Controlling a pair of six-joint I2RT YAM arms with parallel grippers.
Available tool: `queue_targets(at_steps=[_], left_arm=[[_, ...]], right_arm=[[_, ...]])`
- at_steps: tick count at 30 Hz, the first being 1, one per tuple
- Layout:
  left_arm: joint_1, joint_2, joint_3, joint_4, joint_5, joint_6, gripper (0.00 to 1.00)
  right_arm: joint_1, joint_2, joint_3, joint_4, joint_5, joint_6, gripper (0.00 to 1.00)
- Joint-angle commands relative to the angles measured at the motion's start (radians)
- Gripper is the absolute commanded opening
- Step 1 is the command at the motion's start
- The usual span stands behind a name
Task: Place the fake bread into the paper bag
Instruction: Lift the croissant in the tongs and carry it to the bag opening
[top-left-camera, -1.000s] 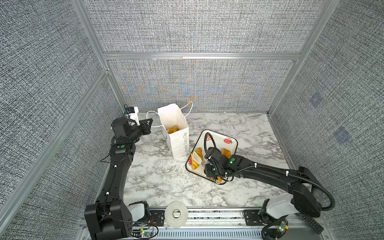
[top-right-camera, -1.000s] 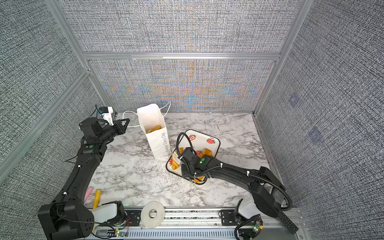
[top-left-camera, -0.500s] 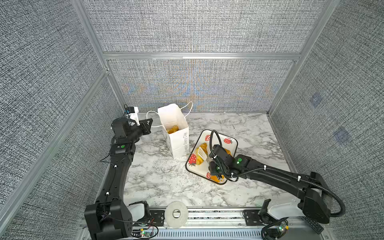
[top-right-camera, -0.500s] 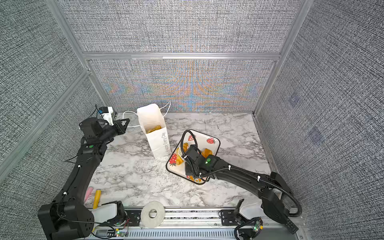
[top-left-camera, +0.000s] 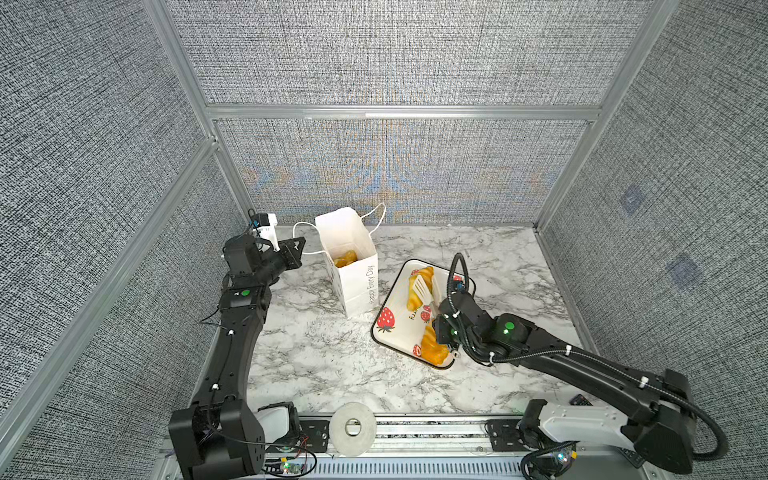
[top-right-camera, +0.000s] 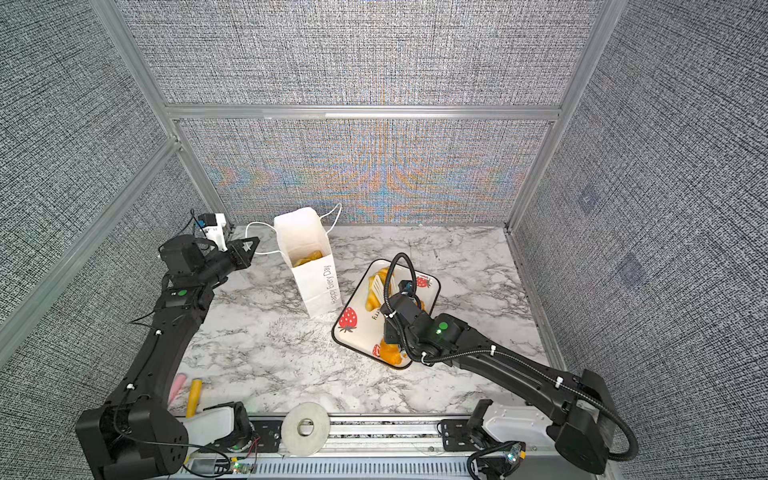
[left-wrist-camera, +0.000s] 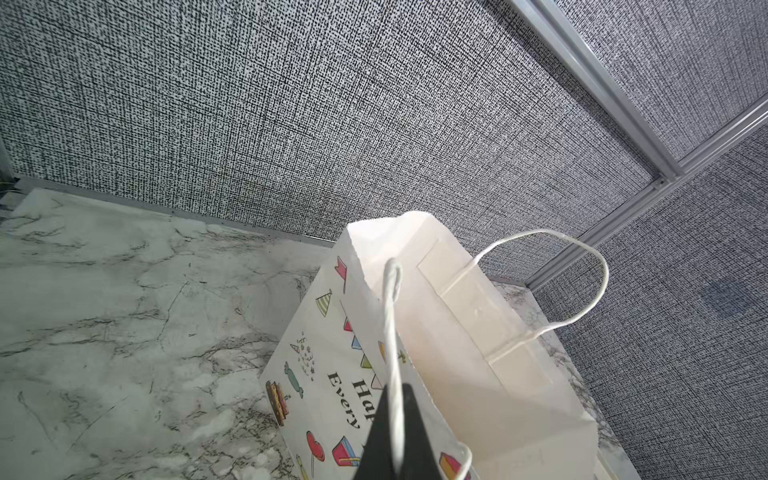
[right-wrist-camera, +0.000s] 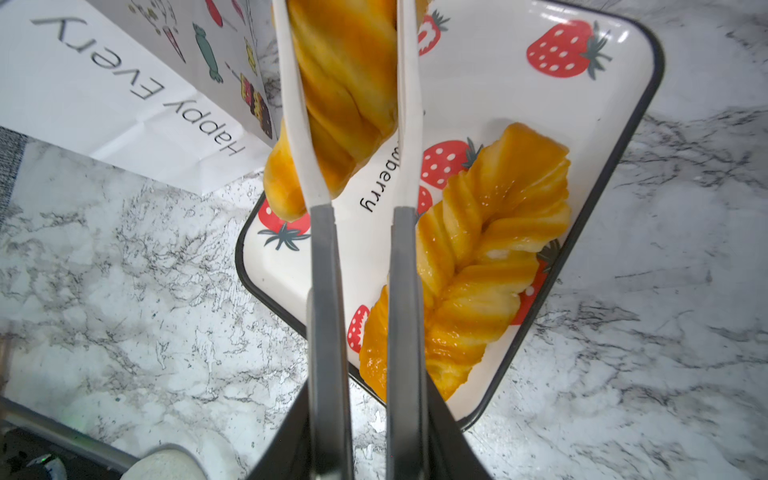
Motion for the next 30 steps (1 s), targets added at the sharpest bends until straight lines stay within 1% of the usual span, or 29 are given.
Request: queue_targets(at_steps=[1, 10, 14, 20, 30], left_arm=[[0.000, 0.002, -0.003, 0.019, 0.012, 0.002, 0.00], [0.000, 0.000, -0.003, 0.020, 0.013, 0.001, 0.00], [0.000, 0.002, -0.002, 0.020, 0.014, 0.000, 0.00], [0.000, -0.002, -0.002, 0.020, 0.013, 0.001, 0.00], [0.000, -0.001, -0.003, 0.021, 0.014, 0.000, 0.00]], right_arm=[[0.001, -0.050, -0.007, 0.083, 0.075, 0.003, 0.33], [0.000, -0.149, -0.007, 0.124, 0.146, -0.037, 0.33], [0.001, -0.171, 0.001, 0.150, 0.158, -0.060, 0.33], [0.001, -0.165, 0.028, 0.185, 0.169, -0.096, 0.33], [0.000, -0.124, 0.084, 0.264, 0.130, -0.162, 0.33]])
